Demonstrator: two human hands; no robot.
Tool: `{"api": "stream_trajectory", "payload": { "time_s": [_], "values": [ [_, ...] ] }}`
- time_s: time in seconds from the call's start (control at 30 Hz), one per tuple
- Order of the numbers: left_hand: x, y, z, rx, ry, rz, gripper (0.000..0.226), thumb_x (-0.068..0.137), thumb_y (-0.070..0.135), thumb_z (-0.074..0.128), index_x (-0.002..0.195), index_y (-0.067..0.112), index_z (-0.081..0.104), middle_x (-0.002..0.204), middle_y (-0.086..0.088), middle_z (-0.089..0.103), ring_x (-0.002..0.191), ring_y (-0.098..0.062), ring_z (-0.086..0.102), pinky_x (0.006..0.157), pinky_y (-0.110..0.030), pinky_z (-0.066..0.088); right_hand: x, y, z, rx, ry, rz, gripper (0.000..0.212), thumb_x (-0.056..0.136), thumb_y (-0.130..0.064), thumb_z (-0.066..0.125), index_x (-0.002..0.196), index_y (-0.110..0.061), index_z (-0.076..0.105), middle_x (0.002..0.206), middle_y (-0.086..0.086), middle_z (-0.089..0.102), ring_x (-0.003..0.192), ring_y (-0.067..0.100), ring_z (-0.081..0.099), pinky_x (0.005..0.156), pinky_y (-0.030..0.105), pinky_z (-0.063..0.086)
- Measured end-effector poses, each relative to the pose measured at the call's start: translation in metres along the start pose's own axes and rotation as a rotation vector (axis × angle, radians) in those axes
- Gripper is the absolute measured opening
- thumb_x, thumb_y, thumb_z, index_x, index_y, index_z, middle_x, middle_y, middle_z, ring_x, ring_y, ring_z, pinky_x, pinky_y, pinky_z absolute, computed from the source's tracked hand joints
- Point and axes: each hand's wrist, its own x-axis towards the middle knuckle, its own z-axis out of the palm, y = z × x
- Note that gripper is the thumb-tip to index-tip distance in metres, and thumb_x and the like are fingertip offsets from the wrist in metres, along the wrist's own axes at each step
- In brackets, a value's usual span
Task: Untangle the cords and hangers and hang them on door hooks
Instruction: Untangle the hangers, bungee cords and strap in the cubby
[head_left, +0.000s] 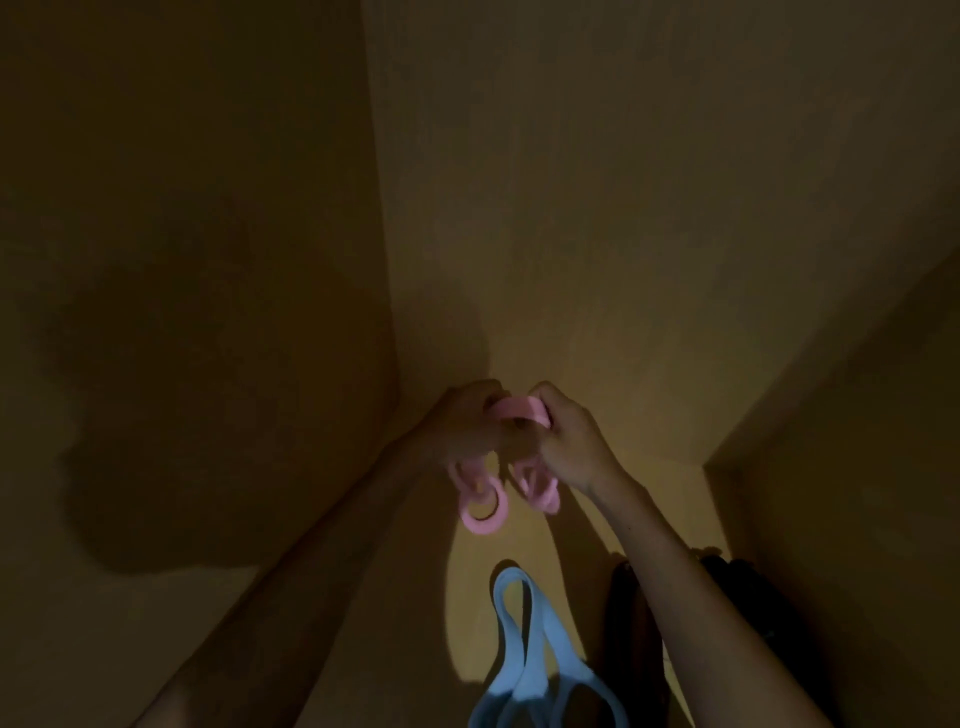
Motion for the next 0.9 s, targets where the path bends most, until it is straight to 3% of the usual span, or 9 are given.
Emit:
{"api": "stream_trajectory", "payload": {
  "time_s": [0.13,0.23,0.33,0.43,0.57,0.63,0.73,0.8,0.9],
  "values": [
    [0.010,0.003,-0.005,-0.161,0.099,-0.007,0.019,0.059,0.018,0.063,0.067,0.027,0.048,0.068,0.010,0.050,0.067,-0.008,0.047,0.061,-0.022,0.038,-0.002,0.005,0.000,-0.045,-0.043,0.030,0.031,0.075,-0.055,0.059,0.088,-0.027,0.057,0.078,-0.005,0.065,0.072,0.012,0.062,0.064,0.032,0.051],
    [0.010,0.010,0.000,-0.265,0.126,0.005,0.017,0.054,0.019,0.057,0.069,0.024,0.050,0.066,0.009,0.051,0.064,-0.006,0.046,0.058,-0.020,0.040,-0.002,0.014,0.008,0.090,-0.102,0.094,0.030,0.079,-0.026,0.070,0.106,-0.026,0.060,0.097,-0.002,0.069,0.091,0.016,0.066,0.083,0.044,0.055],
    [0.009,0.012,0.006,-0.346,0.137,-0.011,0.019,0.054,0.014,0.056,0.073,0.018,0.052,0.068,0.002,0.052,0.067,-0.013,0.049,0.060,-0.029,0.041,-0.002,0.022,0.015,0.234,-0.113,0.163,0.043,0.075,-0.003,0.070,0.113,-0.021,0.059,0.103,0.004,0.069,0.100,0.023,0.066,0.088,0.042,0.053],
    [0.011,0.008,0.003,-0.402,0.170,-0.052,0.017,0.059,0.006,0.058,0.070,0.019,0.054,0.065,0.001,0.054,0.065,-0.015,0.051,0.062,-0.034,0.041,-0.002,0.025,0.022,0.270,-0.118,0.196,0.044,0.071,-0.001,0.072,0.107,-0.023,0.059,0.100,0.005,0.070,0.095,0.021,0.067,0.086,0.041,0.055],
    [0.011,0.011,-0.004,-0.422,0.188,-0.082,0.015,0.057,0.013,0.058,0.064,0.024,0.052,0.065,0.003,0.053,0.064,-0.013,0.052,0.061,-0.030,0.041,-0.006,0.014,0.027,0.339,-0.162,0.140,0.046,0.074,0.002,0.074,0.110,-0.015,0.052,0.089,-0.005,0.064,0.082,0.013,0.062,0.062,0.010,0.048],
    [0.010,0.015,-0.004,-0.416,0.194,-0.092,0.015,0.065,0.008,0.058,0.069,0.021,0.050,0.068,0.004,0.051,0.066,-0.011,0.049,0.059,-0.028,0.038,-0.009,0.006,0.036,0.445,-0.159,0.109,0.050,0.074,0.007,0.073,0.109,-0.016,0.047,0.086,-0.005,0.063,0.076,0.015,0.064,0.060,0.015,0.051],
    [0.002,0.021,0.000,-0.423,0.234,-0.092,0.016,0.070,0.000,0.055,0.071,0.015,0.050,0.065,0.004,0.049,0.058,-0.003,0.049,0.052,-0.021,0.038,-0.005,0.001,0.053,0.467,-0.084,0.096,0.041,0.071,0.002,0.077,0.096,-0.022,0.054,0.077,0.003,0.069,0.065,0.035,0.063,0.058,0.043,0.052],
    [-0.004,0.022,0.002,-0.450,0.238,-0.087,0.012,0.066,-0.001,0.056,0.073,0.008,0.052,0.060,0.002,0.050,0.047,0.002,0.049,0.044,-0.014,0.038,-0.001,0.001,0.064,0.406,-0.067,0.150,0.018,0.071,-0.010,0.076,0.083,-0.015,0.063,0.072,0.015,0.072,0.048,0.032,0.061,0.044,0.036,0.049],
    [-0.003,0.013,-0.005,-0.437,0.182,-0.175,0.018,0.051,0.020,0.060,0.067,0.017,0.055,0.061,0.003,0.055,0.057,-0.009,0.054,0.056,-0.023,0.043,0.003,0.007,0.074,0.304,-0.020,0.314,0.016,0.072,-0.013,0.067,0.087,-0.010,0.062,0.067,0.008,0.068,0.053,0.018,0.062,0.053,0.031,0.049]
  ]
}}
